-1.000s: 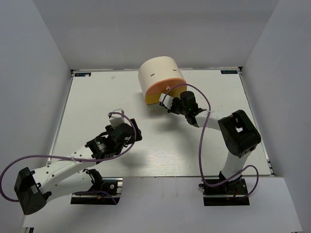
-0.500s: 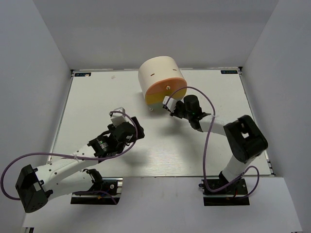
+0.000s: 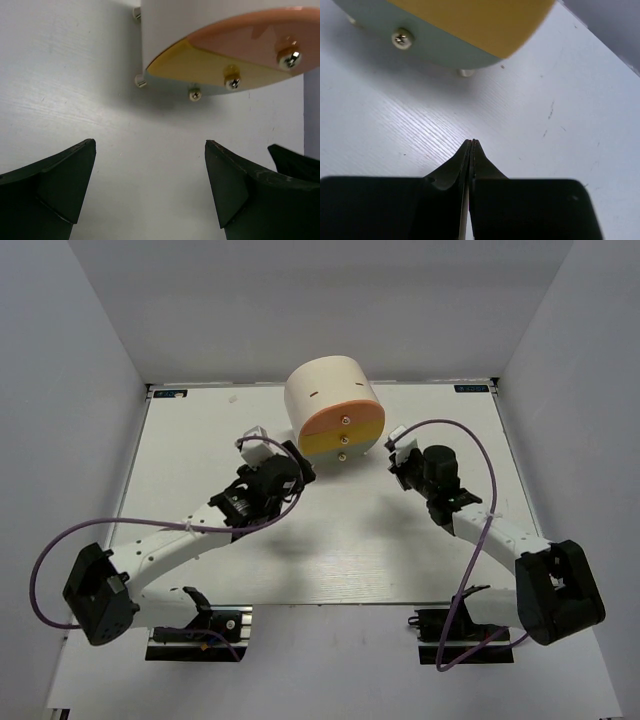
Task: Sort the stationery into containers
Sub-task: Reset both arms
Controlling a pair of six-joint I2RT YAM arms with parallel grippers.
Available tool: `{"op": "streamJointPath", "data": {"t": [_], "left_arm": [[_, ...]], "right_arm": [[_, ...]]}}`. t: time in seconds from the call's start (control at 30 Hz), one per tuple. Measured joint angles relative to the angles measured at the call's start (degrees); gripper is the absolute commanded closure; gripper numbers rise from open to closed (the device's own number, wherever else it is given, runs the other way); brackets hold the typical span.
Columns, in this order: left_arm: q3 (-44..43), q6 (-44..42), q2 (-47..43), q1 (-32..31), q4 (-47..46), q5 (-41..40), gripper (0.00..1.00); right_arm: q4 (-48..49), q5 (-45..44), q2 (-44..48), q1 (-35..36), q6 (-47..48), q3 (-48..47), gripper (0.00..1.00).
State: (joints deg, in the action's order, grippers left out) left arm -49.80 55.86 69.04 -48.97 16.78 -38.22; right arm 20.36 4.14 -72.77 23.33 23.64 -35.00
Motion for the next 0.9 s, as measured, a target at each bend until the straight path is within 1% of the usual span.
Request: {"op": "streamJointPath", "data": {"t": [0.17,0.3,0.33,0.37,0.5,0.73,0.9], "left_arm": [[-8.2,-0.04,6.84,3.3,0.9,-0.85,0.0],[-10.21,0.11,7.91,6.51,2.89,-1.42,0.0],[-10.4,0.13,7.93,7.37,3.23,-1.42,0.0],[-10.6,0.15,7.93,8.48,3.56,-1.36,0.0],[-12.52,0.15,8.66,12.68,4.55,0.31,0.0],[-19.98,-0.02,13.33,19.71,3.5,8.63,0.0],[-24.41,0.15,19.56,24.65,1.16,16.5,0.0]], "right_arm": [[-4.57,-1.42,-1.01,-3.63,-3.93,-3.08,1.0],[-7.28,-1.27,-6.23,-6.97,-6.75,-9.97,1.0],[-7.87,-0.94,-7.63,-7.87,-7.26,-11.67,0.99],[-8.44,-0.48,-9.22,-8.74,-7.93,-13.68,0.97],[-11.1,1.99,-14.34,-11.17,-9.55,-20.13,0.86],[-14.49,7.89,-21.62,-13.14,-10.32,-28.96,0.69],[-15.65,11.06,-24.3,-13.68,-11.02,-32.68,0.64]]}}
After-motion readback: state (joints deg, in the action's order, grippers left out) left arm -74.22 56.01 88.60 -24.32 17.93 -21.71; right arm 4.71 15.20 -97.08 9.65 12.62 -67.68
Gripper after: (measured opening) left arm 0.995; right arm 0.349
